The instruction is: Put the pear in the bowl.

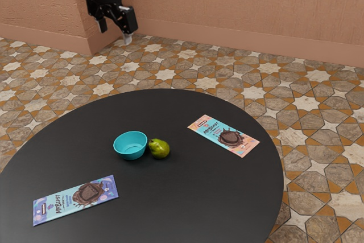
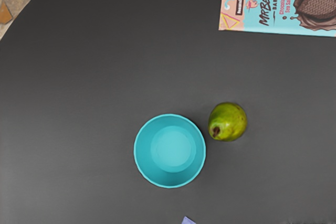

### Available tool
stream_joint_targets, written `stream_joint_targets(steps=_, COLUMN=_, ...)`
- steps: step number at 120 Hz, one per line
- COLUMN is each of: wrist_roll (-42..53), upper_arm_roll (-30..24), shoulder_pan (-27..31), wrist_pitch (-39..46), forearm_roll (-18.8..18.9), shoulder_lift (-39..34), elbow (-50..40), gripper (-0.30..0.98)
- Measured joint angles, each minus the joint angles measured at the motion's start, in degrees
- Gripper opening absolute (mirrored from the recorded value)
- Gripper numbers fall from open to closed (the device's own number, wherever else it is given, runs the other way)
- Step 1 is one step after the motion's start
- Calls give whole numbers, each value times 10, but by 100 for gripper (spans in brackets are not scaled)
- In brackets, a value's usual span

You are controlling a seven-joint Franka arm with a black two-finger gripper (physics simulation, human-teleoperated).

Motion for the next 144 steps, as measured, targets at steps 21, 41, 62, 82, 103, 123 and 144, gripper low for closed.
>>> stream_joint_targets(steps=21, wrist_roll=-6, upper_arm_roll=10, shoulder_pan=-3, wrist_pitch=29, forearm_roll=-7, shoulder_lift=73, elbow=5, gripper=69)
stream_joint_targets(steps=41, wrist_roll=-68, upper_arm_roll=14, shoulder_pan=-1, wrist_pitch=53, forearm_roll=-20, shoulder_lift=114, elbow=7, gripper=69)
stream_joint_targets(steps=62, wrist_roll=72, upper_arm_roll=-3, shoulder_pan=-1, wrist_pitch=74, forearm_roll=-8, shoulder_lift=120, elbow=6, gripper=69)
stream_joint_targets(steps=82, wrist_roll=254, upper_arm_roll=11, shoulder_pan=0, wrist_pitch=97, forearm_roll=-58, shoulder_lift=143, elbow=8, gripper=69)
stream_joint_targets(steps=103, wrist_roll=424, upper_arm_roll=-14, shoulder_pan=-1, wrist_pitch=122, forearm_roll=-40, shoulder_lift=196, elbow=18, gripper=69)
stream_joint_targets(steps=123, wrist_roll=543, upper_arm_roll=-24, shoulder_pan=-1, wrist_pitch=175, forearm_roll=-46, shoulder_lift=255, elbow=38, gripper=69)
stream_joint_targets(steps=144, wrist_roll=634, upper_arm_roll=-21, shoulder_pan=0, wrist_pitch=215, forearm_roll=-73, shoulder_lift=293, elbow=44, gripper=69)
